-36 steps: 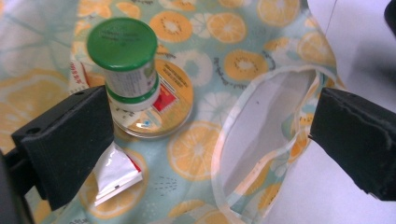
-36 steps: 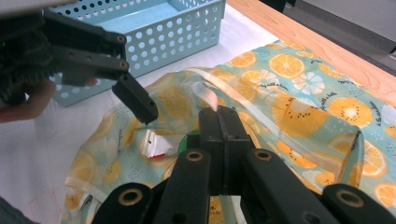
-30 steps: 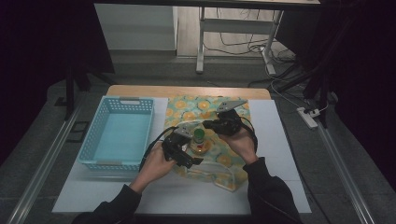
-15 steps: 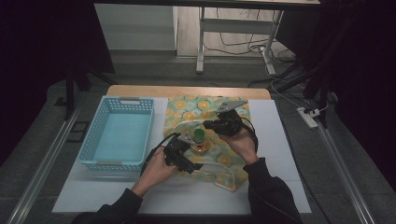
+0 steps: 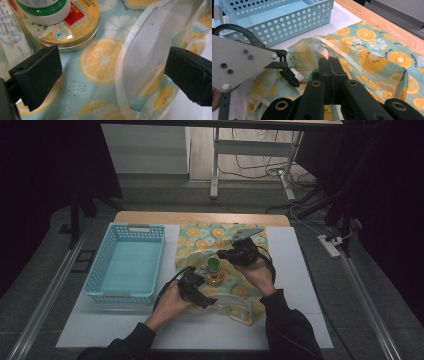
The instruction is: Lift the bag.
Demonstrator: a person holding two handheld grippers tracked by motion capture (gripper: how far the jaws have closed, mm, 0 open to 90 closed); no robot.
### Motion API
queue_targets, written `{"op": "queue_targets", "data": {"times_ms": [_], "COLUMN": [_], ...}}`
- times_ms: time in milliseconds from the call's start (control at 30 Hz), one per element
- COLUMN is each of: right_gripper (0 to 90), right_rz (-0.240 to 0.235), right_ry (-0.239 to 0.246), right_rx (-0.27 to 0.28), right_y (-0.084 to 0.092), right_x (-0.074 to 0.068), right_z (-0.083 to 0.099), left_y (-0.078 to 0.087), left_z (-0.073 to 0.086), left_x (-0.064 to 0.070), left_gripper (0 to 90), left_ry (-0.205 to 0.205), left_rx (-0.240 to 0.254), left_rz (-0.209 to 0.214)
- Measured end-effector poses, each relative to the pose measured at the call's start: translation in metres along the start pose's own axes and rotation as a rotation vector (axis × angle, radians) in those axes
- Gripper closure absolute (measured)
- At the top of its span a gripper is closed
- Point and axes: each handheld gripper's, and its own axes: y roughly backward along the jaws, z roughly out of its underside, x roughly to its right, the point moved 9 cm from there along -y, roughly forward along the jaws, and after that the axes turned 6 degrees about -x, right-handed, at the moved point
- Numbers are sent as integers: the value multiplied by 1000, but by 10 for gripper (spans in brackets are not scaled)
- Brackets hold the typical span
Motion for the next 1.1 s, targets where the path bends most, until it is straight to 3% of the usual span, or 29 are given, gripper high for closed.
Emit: {"op": "queue_targets", "data": {"times_ms": [167, 300, 400, 733, 967, 1100], "right_gripper": [900, 900, 900, 900, 900, 900], "right_rz": [0, 0, -1, 0, -2, -4], "right_ry": [1, 1, 0, -1, 0, 0], "right_rx": [0, 0, 0, 2, -4, -7], "right_y": [0, -1, 0, 1, 0, -1], "right_x": [0, 0, 0, 0, 0, -1], "right_z": [0, 0, 0, 0, 0, 1], "left_y": [-4, -9, -9, 0, 1, 1], "left_z": [1, 5, 6, 7, 6, 5], "left_x": [-3, -5, -5, -5, -7, -7], "left_gripper": [47, 74, 110, 522, 730, 872], "left_ry": [-2, -36, -45, -52, -1, 36], "left_rx": [-9, -54, -57, -54, -80, -80], "left_rz": [-24, -74, -76, -55, -48, -16]}}
